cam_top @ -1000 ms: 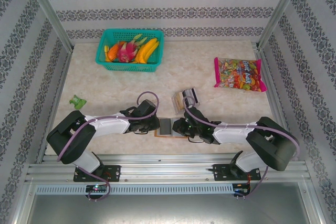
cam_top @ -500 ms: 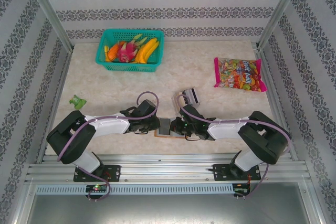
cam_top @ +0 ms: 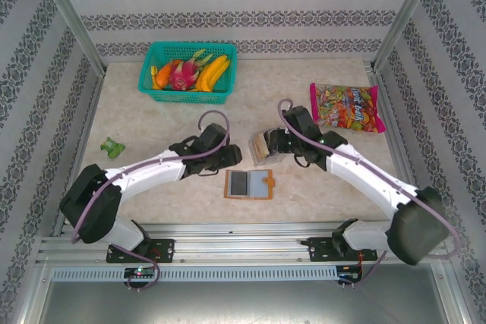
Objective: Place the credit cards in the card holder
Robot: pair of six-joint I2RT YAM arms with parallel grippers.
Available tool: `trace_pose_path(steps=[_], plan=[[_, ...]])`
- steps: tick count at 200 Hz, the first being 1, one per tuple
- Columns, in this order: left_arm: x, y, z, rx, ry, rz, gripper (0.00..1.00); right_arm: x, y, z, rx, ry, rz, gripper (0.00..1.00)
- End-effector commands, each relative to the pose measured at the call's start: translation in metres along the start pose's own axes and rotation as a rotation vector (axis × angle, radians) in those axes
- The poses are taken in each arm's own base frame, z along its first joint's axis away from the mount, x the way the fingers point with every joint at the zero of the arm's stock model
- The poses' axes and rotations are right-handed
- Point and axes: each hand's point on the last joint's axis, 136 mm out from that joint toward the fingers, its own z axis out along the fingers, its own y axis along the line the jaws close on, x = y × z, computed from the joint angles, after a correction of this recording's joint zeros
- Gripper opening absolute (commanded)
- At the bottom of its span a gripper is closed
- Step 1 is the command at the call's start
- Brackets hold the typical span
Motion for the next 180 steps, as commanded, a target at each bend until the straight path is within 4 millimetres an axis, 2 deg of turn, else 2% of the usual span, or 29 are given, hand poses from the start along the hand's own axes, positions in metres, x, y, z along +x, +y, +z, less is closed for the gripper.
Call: trace_pose_path(steps=[1,33,46,89,133,180], plan=[[-0.013,-0.013,0.021,0.043,0.045,-0.008,0.60,0.010,-0.020,0.011,0.092,0.132,-0.150,0.39],[-0.032,-0.037,0.048,0.107,0.073,-0.045,0.60,0.002,-0.007,0.031,0.088,0.180,-0.209,0.39],[-0.036,-0.039,0.059,0.110,0.084,-0.059,0.61,0.001,-0.003,0.039,0.094,0.196,-0.236,0.39],[-0.042,-0.039,0.085,0.162,0.114,-0.146,0.60,-0.003,0.001,0.058,0.151,0.220,-0.276,0.39],[-0.039,-0.027,0.094,0.154,0.131,-0.182,0.60,-0.001,0.000,0.071,0.231,0.233,-0.333,0.38],[-0.031,-0.025,0.107,0.195,0.161,-0.222,0.61,-0.003,-0.003,0.079,0.318,0.237,-0.398,0.39]])
